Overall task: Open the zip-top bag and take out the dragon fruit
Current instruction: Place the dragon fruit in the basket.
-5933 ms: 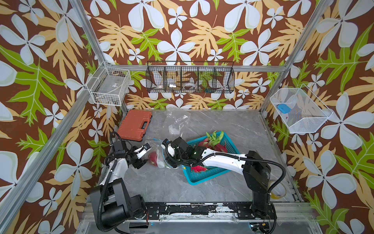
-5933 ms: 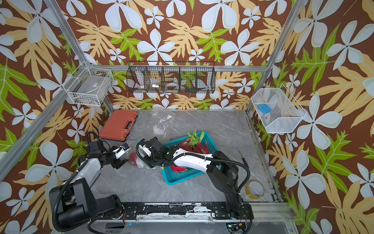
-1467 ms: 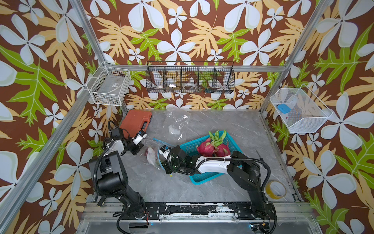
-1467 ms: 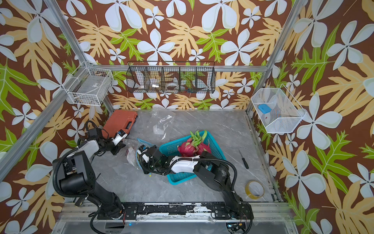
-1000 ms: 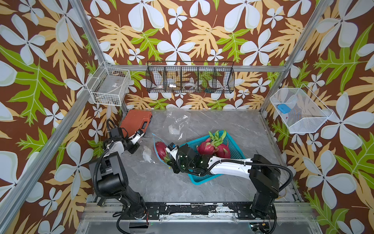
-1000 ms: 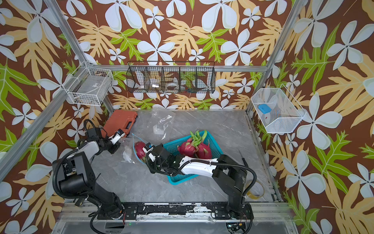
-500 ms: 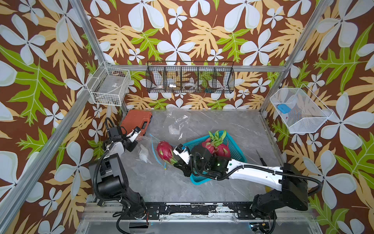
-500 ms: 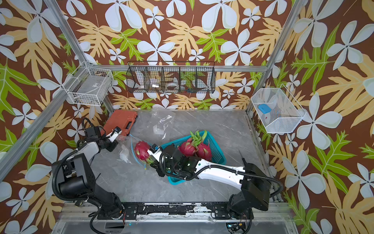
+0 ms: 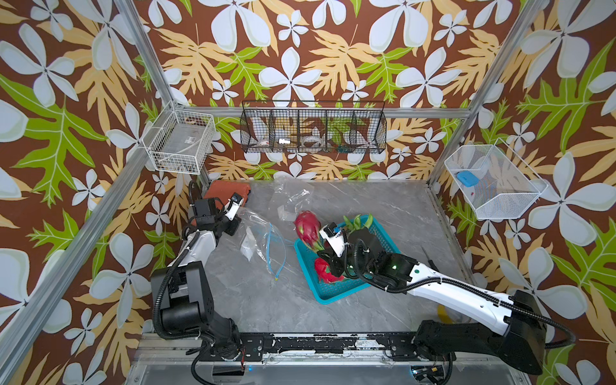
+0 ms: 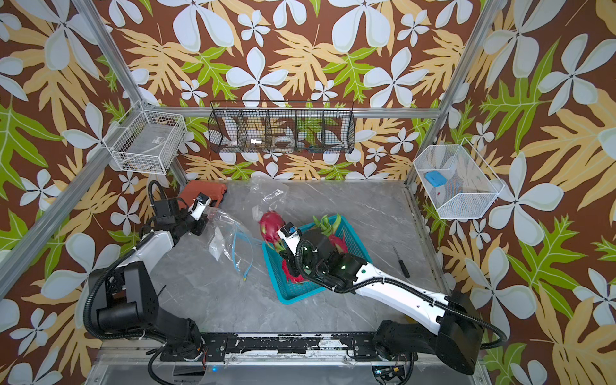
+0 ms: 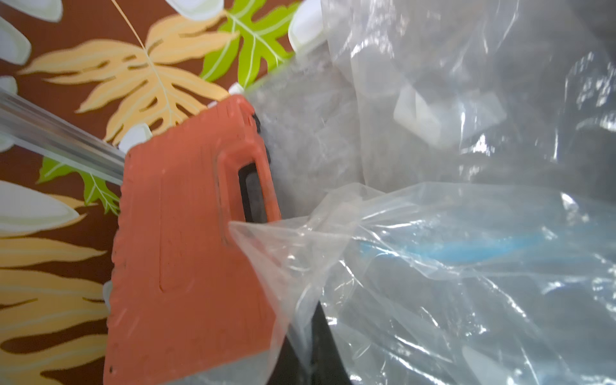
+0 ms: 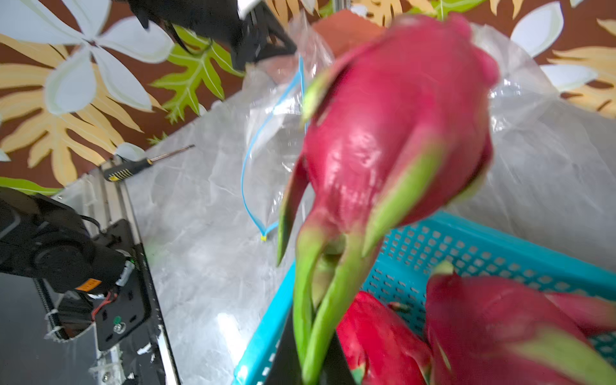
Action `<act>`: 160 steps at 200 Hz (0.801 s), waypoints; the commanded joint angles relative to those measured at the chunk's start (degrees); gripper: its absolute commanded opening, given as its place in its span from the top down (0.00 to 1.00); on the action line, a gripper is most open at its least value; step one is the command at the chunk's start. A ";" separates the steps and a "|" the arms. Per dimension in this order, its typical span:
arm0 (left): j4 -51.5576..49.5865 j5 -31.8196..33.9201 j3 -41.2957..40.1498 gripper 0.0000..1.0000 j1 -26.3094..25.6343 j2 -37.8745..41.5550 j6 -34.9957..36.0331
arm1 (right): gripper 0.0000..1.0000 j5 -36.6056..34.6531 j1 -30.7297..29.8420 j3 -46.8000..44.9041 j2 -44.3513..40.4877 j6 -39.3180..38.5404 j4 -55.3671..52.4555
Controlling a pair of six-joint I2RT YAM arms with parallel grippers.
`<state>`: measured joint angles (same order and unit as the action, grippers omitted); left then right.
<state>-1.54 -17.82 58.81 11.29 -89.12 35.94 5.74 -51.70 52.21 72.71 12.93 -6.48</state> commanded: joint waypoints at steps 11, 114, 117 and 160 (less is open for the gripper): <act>7.46 3.88 7.11 1.00 -4.07 -4.26 -10.05 | 1.00 -6.17 0.28 -0.43 1.73 0.68 -2.99; 8.99 8.36 6.77 0.14 -7.16 -5.14 -10.59 | 0.95 -1.93 2.22 -1.82 6.99 0.96 -4.76; 9.12 8.74 6.27 0.14 -7.16 -4.65 -10.16 | 0.95 -2.03 2.22 -1.94 6.63 0.96 -4.91; 10.08 9.61 -0.36 0.12 -5.06 2.25 -6.81 | 0.91 -4.03 2.22 -5.20 -0.62 1.66 -5.54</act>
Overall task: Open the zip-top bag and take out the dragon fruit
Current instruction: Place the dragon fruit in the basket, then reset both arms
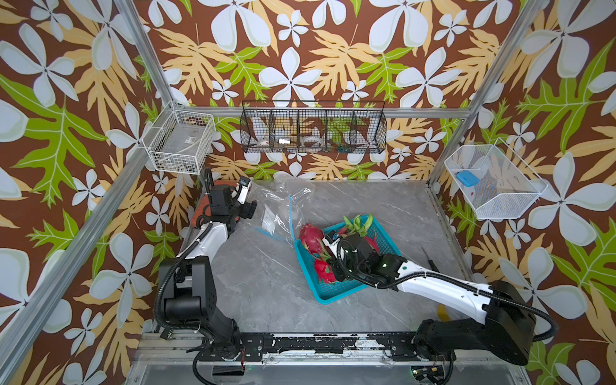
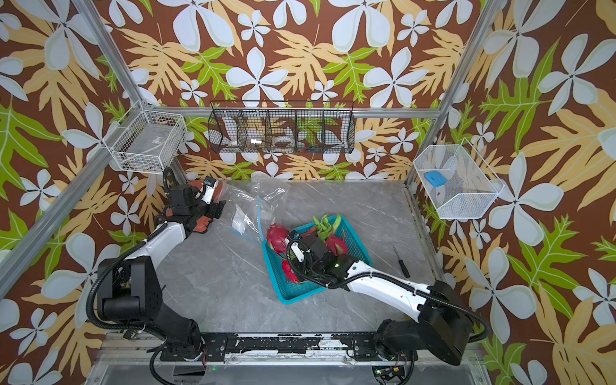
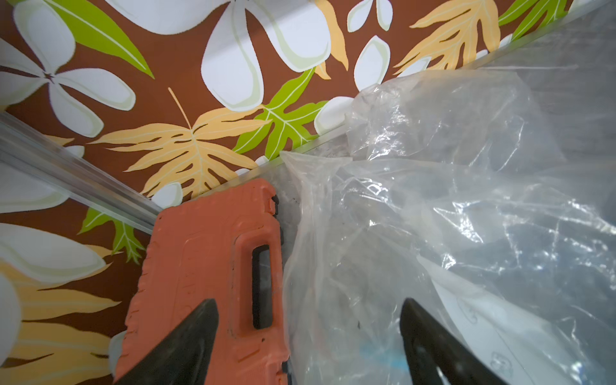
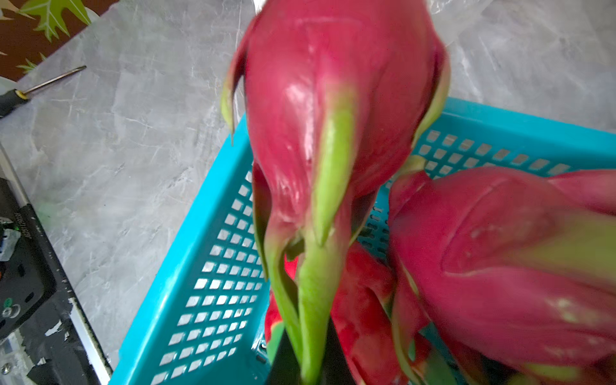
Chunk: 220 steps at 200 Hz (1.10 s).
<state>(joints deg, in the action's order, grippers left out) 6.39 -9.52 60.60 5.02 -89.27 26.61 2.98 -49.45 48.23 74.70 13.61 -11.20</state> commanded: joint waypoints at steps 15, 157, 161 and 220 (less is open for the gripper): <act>1.82 1.61 -3.75 0.00 1.56 4.06 3.41 | 0.72 -2.65 -0.10 -1.12 -2.85 1.41 -1.53; 18.12 6.22 -33.34 0.00 4.38 28.03 -18.48 | 0.00 -13.61 20.41 7.47 -12.88 5.88 2.45; 20.31 8.48 -34.64 0.00 4.31 28.87 -20.21 | 0.00 -13.79 22.31 7.33 -12.60 6.26 2.79; 23.03 -1.15 -39.65 0.00 4.55 29.46 -21.66 | 0.00 -26.10 38.82 -6.93 -10.52 1.01 19.31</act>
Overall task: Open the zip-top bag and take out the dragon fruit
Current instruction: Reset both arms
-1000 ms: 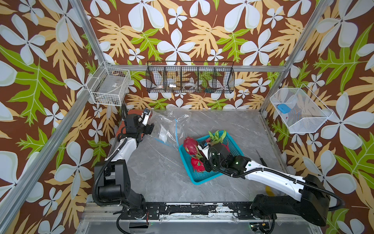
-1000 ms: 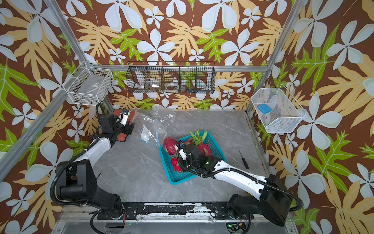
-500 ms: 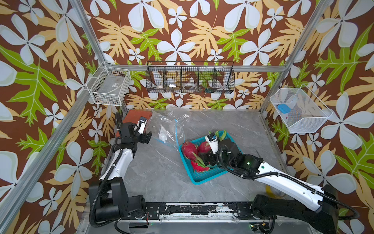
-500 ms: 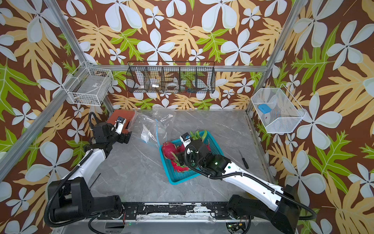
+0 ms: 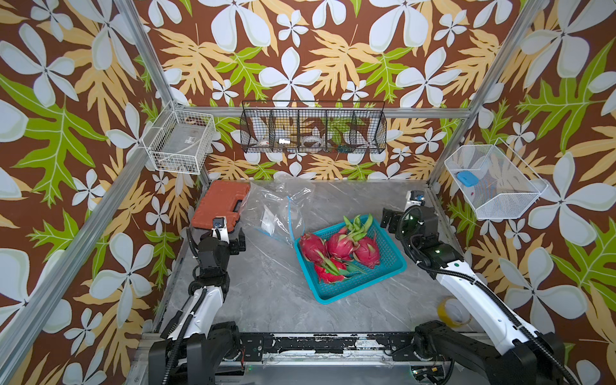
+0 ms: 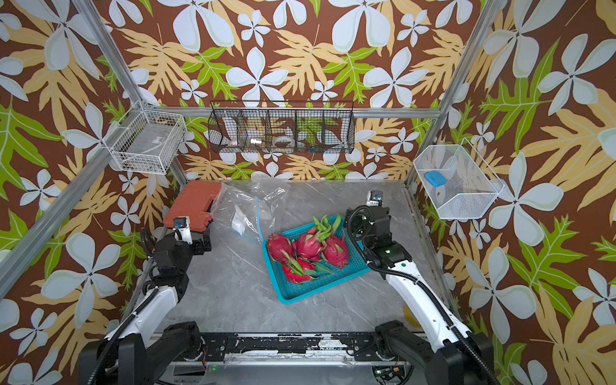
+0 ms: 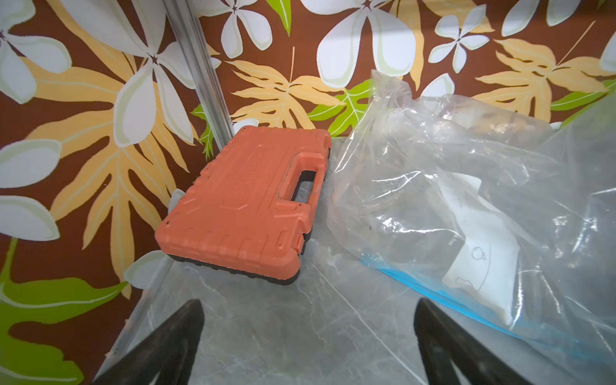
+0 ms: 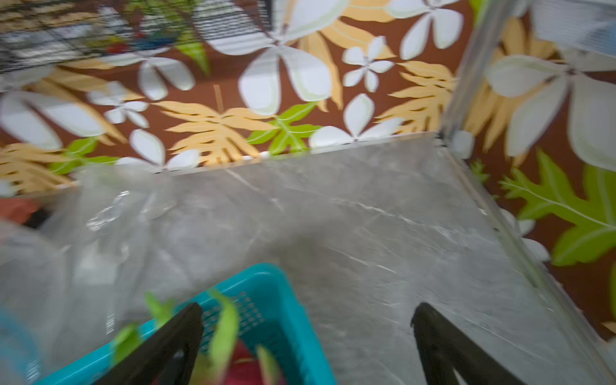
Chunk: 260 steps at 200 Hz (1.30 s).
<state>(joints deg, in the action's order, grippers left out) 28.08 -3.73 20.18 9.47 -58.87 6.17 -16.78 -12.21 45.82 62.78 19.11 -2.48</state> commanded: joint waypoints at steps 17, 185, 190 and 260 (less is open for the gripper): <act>2.41 -9.89 0.02 0.00 -0.05 -0.45 -1.98 | 0.00 -10.76 1.57 -7.56 5.04 -8.98 14.60; 51.61 -3.84 -19.02 0.00 -6.49 -11.60 -11.08 | 0.00 5.09 11.62 -36.19 19.76 -15.35 71.53; 55.62 -3.11 -20.02 0.00 -7.45 -14.20 -10.33 | 0.01 5.67 11.64 -35.75 19.87 -15.57 70.65; 43.20 9.44 -10.73 0.00 -12.34 -20.11 -9.27 | 0.01 6.23 11.65 -33.08 20.81 -15.77 66.73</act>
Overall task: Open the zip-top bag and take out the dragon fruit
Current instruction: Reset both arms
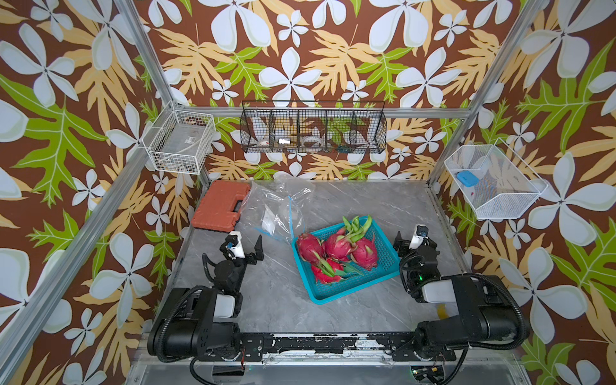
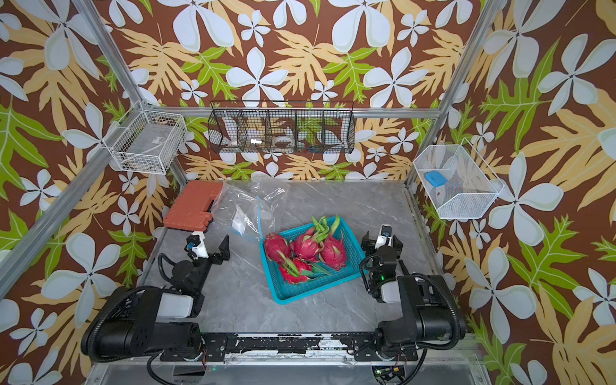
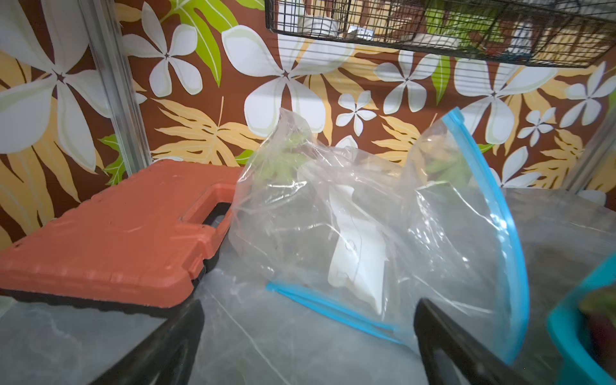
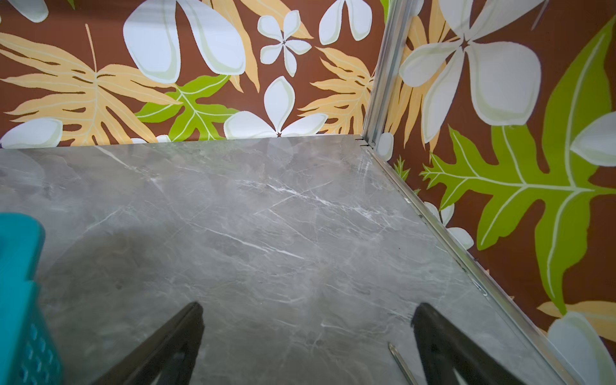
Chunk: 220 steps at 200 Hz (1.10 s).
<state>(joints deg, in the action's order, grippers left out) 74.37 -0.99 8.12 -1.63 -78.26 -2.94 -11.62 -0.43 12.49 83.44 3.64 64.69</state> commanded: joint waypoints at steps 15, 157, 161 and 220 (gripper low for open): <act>-6.34 6.74 1.85 0.00 -1.27 0.35 -0.22 | 0.00 0.56 -0.39 0.12 0.03 -0.45 -0.35; -3.97 6.80 1.26 0.00 -1.27 -0.19 -0.22 | 0.00 -0.24 -0.91 0.47 0.06 -0.84 -0.79; -3.97 6.72 1.21 0.00 -1.27 -0.16 -0.22 | 0.00 -0.25 -0.89 0.43 0.06 -0.88 -0.79; -4.06 6.79 1.28 0.00 -1.27 -0.30 -0.22 | 0.01 -0.22 -0.92 0.43 0.06 -0.88 -0.76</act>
<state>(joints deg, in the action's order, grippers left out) 69.21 5.54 9.34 -2.90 -78.54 -2.94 -12.45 -1.19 12.86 83.48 2.81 64.16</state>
